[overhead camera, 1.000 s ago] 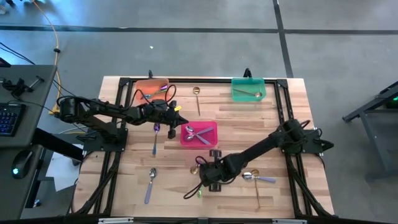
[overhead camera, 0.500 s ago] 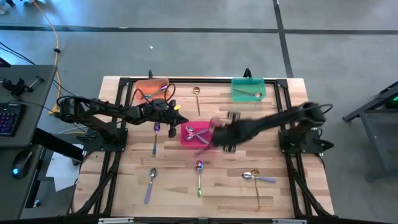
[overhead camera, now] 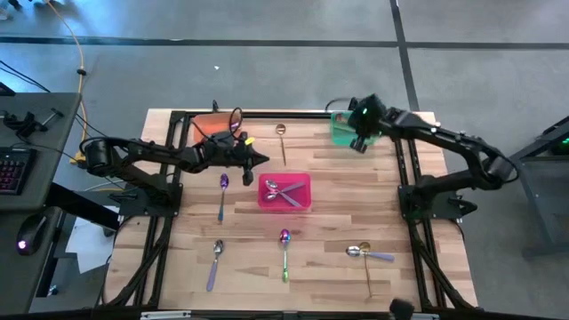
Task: Sort silverware by color (type)
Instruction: Put the gold spoon into the green bin
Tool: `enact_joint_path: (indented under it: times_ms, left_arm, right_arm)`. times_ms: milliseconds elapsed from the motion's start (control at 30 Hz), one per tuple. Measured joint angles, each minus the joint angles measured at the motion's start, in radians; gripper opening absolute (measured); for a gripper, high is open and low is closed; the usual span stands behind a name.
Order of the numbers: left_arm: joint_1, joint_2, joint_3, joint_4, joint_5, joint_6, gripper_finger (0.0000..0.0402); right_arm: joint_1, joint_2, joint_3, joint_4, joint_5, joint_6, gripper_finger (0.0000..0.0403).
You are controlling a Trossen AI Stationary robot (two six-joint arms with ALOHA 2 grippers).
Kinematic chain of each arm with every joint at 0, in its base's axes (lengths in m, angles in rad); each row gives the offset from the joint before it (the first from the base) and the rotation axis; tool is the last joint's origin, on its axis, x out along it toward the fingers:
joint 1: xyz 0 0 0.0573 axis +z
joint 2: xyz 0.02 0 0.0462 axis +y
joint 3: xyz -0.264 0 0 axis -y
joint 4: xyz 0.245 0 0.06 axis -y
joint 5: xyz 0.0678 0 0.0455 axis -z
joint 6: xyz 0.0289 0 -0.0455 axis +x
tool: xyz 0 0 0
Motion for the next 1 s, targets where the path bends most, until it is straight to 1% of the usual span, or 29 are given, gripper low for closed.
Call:
enact_joint_path:
  times_ms: [67, 167, 267, 367, 467, 633, 833, 1000]
  left_arm:
    - [0.013, 0.0, 0.0, 0.013, -0.001, 0.0, 0.0]
    - [0.035, 0.0, 0.0, 0.017, -0.001, 0.0, 0.0]
    - [0.058, 0.0, 0.0, 0.017, 0.0, -0.005, 0.0]
    - [0.082, 0.0, 0.0, 0.017, -0.001, -0.01, 0.0]
    - [0.101, 0.0, 0.0, 0.017, -0.001, -0.011, 0.0]
    - [0.12, 0.0, 0.0, 0.017, 0.0, -0.012, 0.0]
    - [0.125, 0.0, 0.0, 0.017, 0.0, -0.026, 0.0]
    - [0.125, 0.0, 0.0, 0.018, 0.0, -0.026, 0.0]
  right_arm:
    - [-0.078, 0.03, 0.0, 0.07, -0.057, -0.039, 0.0]
    - [-0.154, 0.086, 0.0, 0.146, -0.112, -0.092, 0.0]
    - [-0.202, 0.16, 0.0, 0.217, -0.135, -0.113, 0.0]
    - [-0.235, 0.232, 0.0, 0.257, -0.136, -0.135, 0.0]
    - [-0.255, 0.285, 0.0, 0.284, -0.139, -0.139, 0.0]
    - [-0.271, 0.328, 0.0, 0.285, -0.15, -0.139, 0.0]
    - [-0.273, 0.335, 0.0, 0.265, -0.15, -0.096, 0.0]
    - [-0.273, 0.336, 0.0, 0.185, -0.147, -0.067, 0.0]
